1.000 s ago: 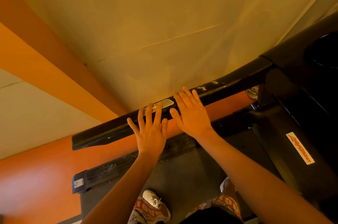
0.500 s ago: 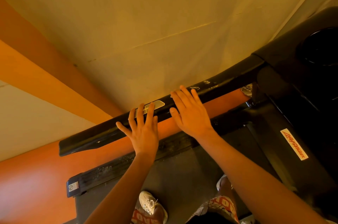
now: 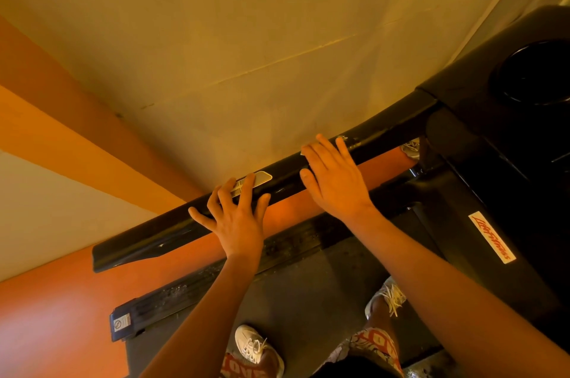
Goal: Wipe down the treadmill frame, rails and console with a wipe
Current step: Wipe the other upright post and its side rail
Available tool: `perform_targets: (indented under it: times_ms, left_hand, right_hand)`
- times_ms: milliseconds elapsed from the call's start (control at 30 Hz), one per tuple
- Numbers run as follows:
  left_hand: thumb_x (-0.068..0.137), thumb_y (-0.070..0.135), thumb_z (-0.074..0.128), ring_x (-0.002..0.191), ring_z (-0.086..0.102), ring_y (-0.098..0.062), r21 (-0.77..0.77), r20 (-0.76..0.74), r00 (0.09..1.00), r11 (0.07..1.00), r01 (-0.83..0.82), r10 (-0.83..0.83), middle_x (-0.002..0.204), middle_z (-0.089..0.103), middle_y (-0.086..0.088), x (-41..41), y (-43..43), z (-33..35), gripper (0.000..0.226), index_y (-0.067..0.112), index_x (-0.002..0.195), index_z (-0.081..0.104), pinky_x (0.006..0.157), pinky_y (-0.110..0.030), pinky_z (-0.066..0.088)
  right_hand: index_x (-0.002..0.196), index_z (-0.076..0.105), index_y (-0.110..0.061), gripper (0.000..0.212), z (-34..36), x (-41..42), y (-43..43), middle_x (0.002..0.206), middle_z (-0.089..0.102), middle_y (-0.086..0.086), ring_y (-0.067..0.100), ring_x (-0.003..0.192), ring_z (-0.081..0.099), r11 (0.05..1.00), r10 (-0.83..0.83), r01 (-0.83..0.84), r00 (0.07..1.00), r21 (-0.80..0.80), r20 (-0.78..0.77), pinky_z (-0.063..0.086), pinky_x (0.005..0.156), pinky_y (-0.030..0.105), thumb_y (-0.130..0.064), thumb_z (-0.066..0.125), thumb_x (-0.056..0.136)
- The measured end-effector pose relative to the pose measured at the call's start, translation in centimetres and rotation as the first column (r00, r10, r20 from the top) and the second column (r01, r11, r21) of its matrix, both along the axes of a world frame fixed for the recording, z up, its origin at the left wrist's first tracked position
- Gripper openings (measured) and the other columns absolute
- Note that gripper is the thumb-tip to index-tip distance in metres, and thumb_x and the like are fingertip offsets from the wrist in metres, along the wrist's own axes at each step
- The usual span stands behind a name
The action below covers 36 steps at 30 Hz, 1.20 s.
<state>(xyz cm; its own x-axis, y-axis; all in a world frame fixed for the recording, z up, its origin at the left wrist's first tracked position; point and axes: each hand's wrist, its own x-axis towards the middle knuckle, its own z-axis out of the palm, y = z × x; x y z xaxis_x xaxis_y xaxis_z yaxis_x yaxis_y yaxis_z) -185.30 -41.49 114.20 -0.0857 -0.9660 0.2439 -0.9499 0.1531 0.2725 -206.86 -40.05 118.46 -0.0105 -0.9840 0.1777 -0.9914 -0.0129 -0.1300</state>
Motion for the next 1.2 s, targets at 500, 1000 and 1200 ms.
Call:
perform_targets:
  times_ms: [500, 1000, 1200]
  left_hand:
    - [0.104, 0.062, 0.025, 0.143, 0.036, -0.032, 0.017, 0.019, 0.998, 0.998, 0.056, -0.056, 0.148, 0.050, -0.001, 0.1, 0.2, 0.3, 0.053, 0.038, 0.147, 0.044, 0.115, -0.073, 0.000]
    - [0.103, 0.065, 0.017, 0.140, 0.039, -0.033, 0.062, 0.027, 0.997, 0.995, 0.074, -0.076, 0.147, 0.053, -0.001, 0.3, 0.1, 0.9, 0.058, 0.037, 0.147, 0.043, 0.115, -0.072, 0.006]
    - [0.103, 0.065, 0.020, 0.139, 0.039, -0.033, 0.053, 0.029, 0.996, 0.995, 0.079, -0.081, 0.146, 0.053, -0.001, 0.4, 0.1, 0.9, 0.057, 0.037, 0.147, 0.043, 0.114, -0.073, 0.007]
  right_hand:
    - [0.148, 0.050, -0.006, 0.066, -0.4, 2.7, 0.0, 0.154, 0.049, 0.014, 0.029, 0.153, 0.027, 0.995, -0.094, 0.097, 0.991, -0.024, 0.091, 0.011, 0.126, 0.047, -0.050, 0.023, 0.108]
    - [0.147, 0.051, -0.008, 0.063, -0.5, 5.2, -0.5, 0.152, 0.051, 0.012, 0.029, 0.151, 0.033, 0.997, 0.075, -0.075, 0.997, 0.031, 0.003, 0.010, 0.125, 0.045, -0.049, 0.022, 0.109]
    - [0.146, 0.052, -0.009, 0.061, 0.5, -1.6, -0.2, 0.151, 0.052, 0.012, 0.027, 0.152, 0.031, 1.000, 0.013, -0.011, 0.998, 0.025, -0.054, 0.008, 0.126, 0.045, -0.048, 0.023, 0.109]
